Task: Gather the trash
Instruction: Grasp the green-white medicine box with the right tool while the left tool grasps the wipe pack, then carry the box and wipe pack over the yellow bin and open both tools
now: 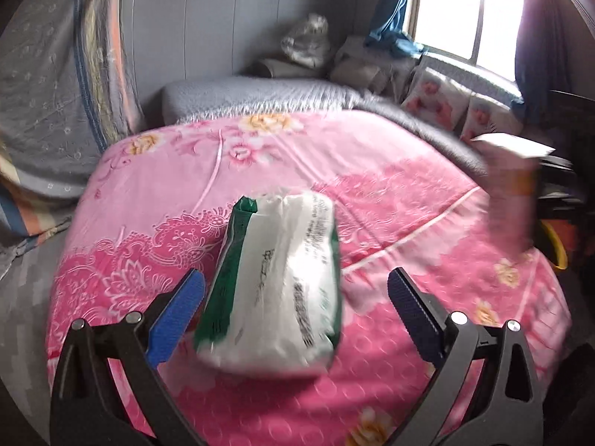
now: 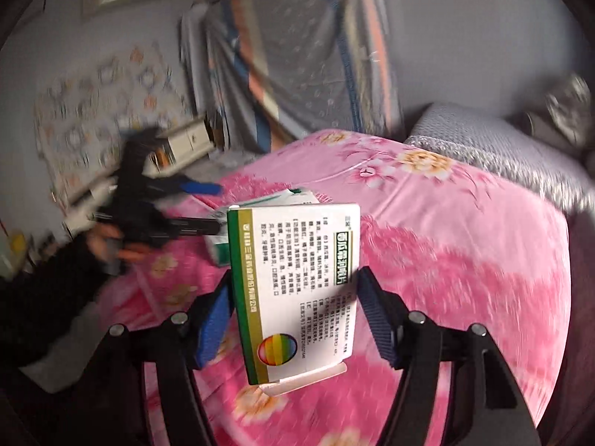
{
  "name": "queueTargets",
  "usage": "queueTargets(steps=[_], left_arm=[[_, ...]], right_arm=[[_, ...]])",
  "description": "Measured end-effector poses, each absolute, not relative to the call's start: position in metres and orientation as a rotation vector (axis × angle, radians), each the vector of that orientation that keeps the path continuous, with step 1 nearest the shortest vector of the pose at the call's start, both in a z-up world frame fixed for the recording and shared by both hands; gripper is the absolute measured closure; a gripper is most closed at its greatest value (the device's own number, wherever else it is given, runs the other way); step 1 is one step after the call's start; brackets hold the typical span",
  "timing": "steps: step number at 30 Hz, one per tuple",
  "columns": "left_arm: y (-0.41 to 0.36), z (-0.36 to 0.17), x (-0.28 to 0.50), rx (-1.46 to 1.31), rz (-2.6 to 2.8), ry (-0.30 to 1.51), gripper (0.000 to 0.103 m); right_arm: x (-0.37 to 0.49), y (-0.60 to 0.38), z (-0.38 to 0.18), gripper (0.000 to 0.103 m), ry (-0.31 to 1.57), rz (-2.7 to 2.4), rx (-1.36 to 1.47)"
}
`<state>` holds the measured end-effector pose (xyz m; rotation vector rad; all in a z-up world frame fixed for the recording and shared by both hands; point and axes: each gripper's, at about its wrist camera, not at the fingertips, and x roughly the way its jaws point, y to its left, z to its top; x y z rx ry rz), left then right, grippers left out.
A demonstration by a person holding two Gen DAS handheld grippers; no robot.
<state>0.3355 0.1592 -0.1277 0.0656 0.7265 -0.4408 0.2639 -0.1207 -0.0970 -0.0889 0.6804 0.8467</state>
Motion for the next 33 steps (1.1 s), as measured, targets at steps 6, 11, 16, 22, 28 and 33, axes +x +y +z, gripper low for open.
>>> queueTargets(steps=[6,11,16,22,28,33], left_arm=[[0.143,-0.149,0.364,0.123,-0.437,0.828,0.009],[0.131,-0.166,0.376,0.204,-0.372,0.85,0.026],[0.135,-0.166,0.371,0.196,-0.339,0.819,0.061],[0.155,-0.143,0.355,0.105,-0.266,0.755,0.079],[0.157,-0.091,0.303,0.009,-0.194,0.592,0.08],[0.11,-0.035,0.244,-0.004,-0.184,0.47,0.08]], right_arm=[[0.206,-0.181,-0.082,0.041,0.616,0.802,0.024],[0.182,-0.205,-0.077,0.04,0.588,0.755,0.081],[0.164,-0.211,-0.07,0.04,0.552,0.764,0.112],[0.144,-0.212,-0.059,0.04,0.521,0.792,0.126],[0.138,-0.212,-0.053,0.04,0.514,0.809,0.161],[0.131,-0.22,-0.046,0.04,0.478,0.822,0.212]])
